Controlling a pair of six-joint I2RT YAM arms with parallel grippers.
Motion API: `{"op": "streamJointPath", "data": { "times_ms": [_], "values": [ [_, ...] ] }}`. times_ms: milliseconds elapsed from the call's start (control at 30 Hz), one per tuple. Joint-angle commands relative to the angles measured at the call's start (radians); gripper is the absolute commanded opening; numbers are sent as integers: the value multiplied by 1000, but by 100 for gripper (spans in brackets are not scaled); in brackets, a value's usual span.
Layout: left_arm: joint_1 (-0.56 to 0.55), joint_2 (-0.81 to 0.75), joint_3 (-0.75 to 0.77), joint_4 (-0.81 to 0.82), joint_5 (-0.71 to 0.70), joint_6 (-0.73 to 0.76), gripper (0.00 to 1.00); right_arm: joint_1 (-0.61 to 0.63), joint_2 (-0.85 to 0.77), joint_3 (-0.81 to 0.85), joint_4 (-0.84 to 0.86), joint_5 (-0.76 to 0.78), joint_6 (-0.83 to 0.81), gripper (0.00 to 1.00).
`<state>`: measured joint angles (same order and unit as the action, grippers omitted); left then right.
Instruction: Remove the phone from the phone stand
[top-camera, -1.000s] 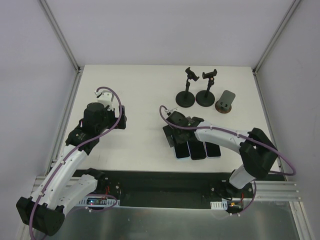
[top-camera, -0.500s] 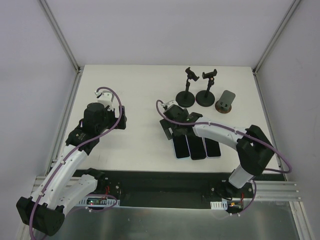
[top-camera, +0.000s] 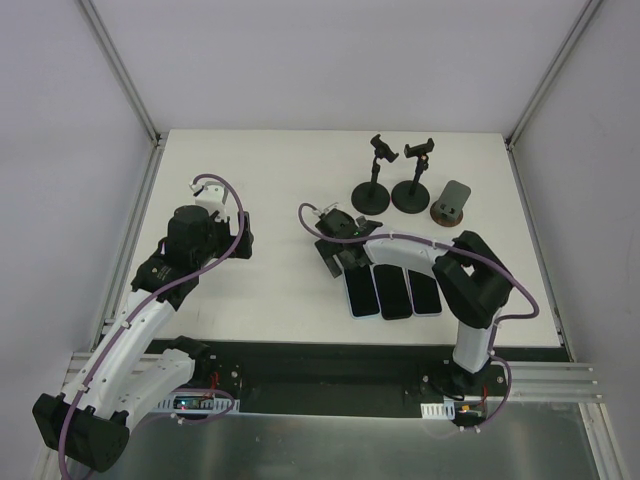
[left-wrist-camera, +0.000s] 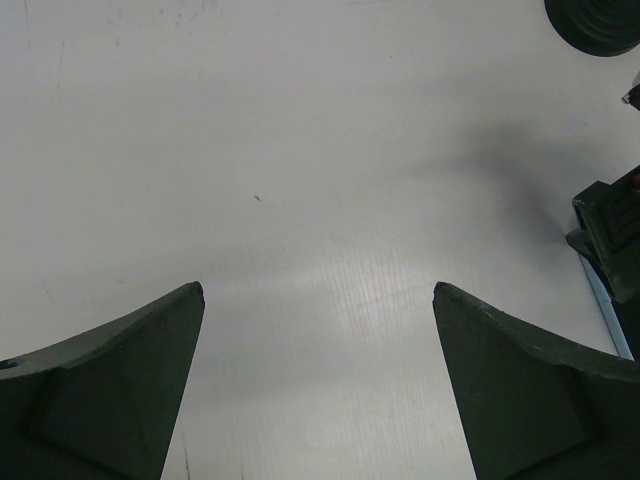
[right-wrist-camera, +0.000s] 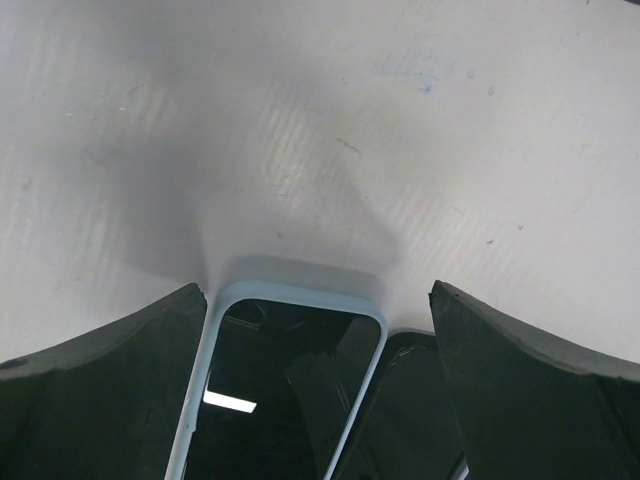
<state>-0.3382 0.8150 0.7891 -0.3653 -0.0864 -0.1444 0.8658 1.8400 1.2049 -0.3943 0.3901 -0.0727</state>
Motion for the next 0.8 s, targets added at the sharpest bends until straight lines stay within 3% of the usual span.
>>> {"op": "streamJointPath", "data": {
  "times_ms": [0, 400, 567, 767],
  "values": [
    [8, -19, -1, 2, -1, 16, 96, -30, 4, 2, -8, 33, -3, 96],
    [10, -19, -1, 2, -1, 14, 96, -60, -116, -54, -11, -19, 24, 96],
    [8, -37, -1, 3, -19, 8, 97, -89, -248, -62, 2, -49, 21, 96],
    [8, -88, -1, 6, -110, -17, 98, -226, -473, -125, 9, -76, 48, 96]
  ]
}}
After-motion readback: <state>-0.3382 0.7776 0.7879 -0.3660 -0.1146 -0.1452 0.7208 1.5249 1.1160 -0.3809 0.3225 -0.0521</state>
